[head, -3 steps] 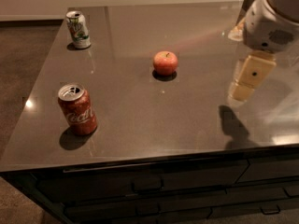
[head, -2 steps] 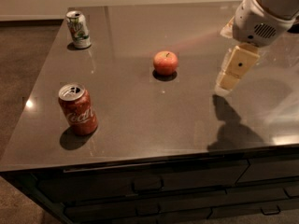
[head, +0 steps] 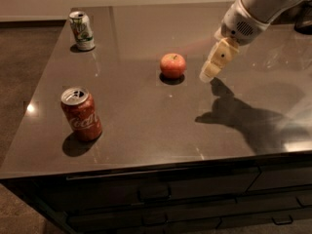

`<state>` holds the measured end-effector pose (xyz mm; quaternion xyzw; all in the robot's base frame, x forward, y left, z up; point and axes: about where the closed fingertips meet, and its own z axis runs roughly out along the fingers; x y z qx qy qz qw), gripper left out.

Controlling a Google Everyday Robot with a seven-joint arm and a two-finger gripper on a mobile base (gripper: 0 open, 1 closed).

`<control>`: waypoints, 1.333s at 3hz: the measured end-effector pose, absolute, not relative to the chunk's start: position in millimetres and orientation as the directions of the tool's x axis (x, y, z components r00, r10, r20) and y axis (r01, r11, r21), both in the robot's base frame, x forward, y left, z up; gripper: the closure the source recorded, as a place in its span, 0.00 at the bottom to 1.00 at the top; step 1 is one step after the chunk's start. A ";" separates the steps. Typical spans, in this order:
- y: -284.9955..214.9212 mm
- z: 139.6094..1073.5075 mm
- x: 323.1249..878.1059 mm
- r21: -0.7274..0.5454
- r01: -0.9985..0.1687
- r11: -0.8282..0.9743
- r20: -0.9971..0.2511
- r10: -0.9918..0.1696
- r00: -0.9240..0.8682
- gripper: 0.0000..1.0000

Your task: Move apple near coke can

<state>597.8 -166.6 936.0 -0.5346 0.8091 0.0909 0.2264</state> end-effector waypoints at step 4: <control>-77.9 870.2 676.4 -0.046 -0.942 0.332 -0.493 -0.828 -0.267 0.00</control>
Offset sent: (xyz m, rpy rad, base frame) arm 0.0754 0.0748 -0.0508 0.0611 0.0062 0.0831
